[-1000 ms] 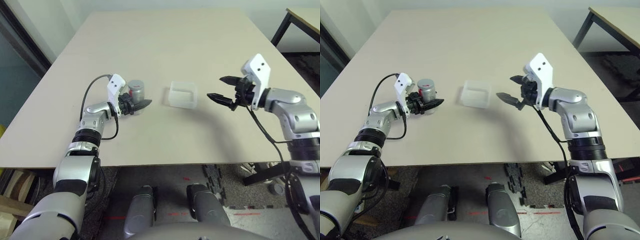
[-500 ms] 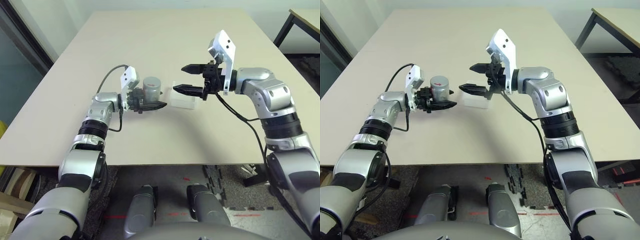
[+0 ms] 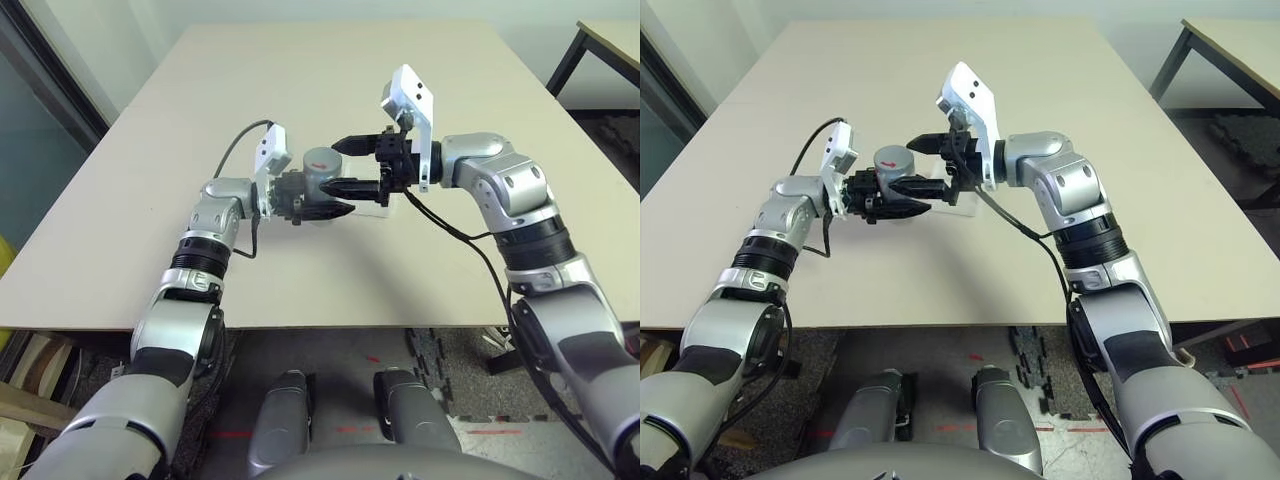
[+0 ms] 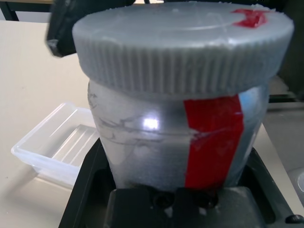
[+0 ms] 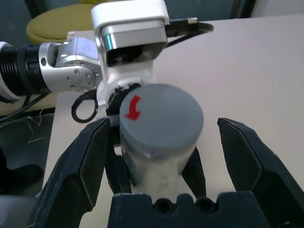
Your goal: Pour the medicine from the bottle into the box.
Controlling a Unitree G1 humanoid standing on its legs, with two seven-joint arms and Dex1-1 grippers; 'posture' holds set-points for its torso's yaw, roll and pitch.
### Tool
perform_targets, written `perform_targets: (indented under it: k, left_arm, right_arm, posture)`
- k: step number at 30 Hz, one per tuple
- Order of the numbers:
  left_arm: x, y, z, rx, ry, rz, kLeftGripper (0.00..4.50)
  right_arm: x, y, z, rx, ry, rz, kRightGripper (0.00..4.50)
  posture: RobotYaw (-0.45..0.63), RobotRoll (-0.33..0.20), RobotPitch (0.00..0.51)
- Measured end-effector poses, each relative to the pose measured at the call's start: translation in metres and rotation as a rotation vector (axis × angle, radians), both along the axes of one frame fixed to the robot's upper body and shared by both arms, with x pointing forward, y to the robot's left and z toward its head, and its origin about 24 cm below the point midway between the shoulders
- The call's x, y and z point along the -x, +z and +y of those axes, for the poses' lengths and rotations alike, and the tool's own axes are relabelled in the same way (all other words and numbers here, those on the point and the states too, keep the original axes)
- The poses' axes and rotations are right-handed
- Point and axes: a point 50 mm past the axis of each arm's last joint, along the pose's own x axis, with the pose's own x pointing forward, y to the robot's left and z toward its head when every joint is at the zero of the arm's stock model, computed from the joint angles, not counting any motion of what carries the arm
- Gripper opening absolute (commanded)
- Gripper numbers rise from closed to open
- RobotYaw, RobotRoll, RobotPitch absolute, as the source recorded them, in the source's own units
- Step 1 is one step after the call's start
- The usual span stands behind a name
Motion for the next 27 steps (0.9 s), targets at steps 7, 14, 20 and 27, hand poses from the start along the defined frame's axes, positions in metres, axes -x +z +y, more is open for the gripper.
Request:
perform_targets:
  k: [7,14,20,27]
  left_arm:
    - [0.003,-0.005,-0.001,-0.007,-0.009,0.024,2.75]
    - [0.005,-0.007,-0.002,-0.004,-0.03,0.032,2.75]
    - [0.007,-0.007,-0.003,0.007,-0.046,0.034,2.75]
    - [0.014,-0.007,-0.007,0.016,-0.107,0.038,2.75]
  right_arm:
    - [0.002,0.0,0.004,-0.019,0.024,0.014,4.5]
    - [0.004,0.001,0.006,-0.044,0.038,0.031,2.82]
    - [0.004,0.0,0.006,-0.064,0.048,0.052,2.57]
    - [0.009,-0.001,0.003,-0.084,0.138,0.044,2.57]
  posture:
    - [-0.14,0.0,0.063]
    - [-0.14,0.0,0.061]
    - [-0.13,0.0,0.059]
    - [-0.12,0.0,0.058]
